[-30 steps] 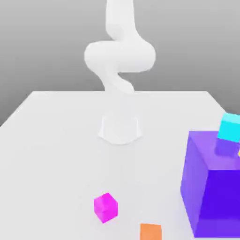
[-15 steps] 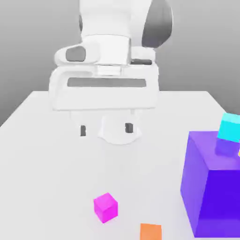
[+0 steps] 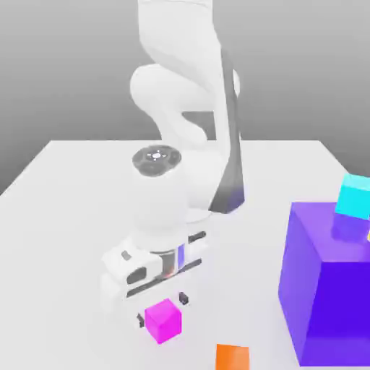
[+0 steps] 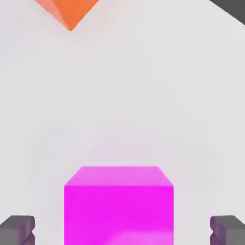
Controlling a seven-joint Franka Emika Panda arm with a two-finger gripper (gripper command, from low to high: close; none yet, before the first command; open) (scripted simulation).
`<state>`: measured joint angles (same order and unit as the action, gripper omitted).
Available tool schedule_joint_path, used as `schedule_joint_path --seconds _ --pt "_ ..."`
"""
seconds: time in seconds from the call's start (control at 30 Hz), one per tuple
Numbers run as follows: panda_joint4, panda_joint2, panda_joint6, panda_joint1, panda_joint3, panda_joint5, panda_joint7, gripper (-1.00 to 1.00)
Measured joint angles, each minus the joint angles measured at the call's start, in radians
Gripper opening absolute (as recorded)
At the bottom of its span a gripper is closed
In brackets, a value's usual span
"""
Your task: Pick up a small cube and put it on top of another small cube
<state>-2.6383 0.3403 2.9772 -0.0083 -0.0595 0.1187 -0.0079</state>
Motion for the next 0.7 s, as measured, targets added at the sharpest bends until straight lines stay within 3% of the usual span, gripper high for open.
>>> schedule_joint_path --seconds 0.2,0.4,0.7 --pt "0.0 0.002 0.0 -0.002 0.002 -0.002 0.002 -1.0" --pt "-0.032 -0.188 -0.152 0.026 -0.04 -0.062 0.05 -1.0" --pt "0.16 -0.418 -0.508 0.252 0.073 0.005 0.147 -1.0"
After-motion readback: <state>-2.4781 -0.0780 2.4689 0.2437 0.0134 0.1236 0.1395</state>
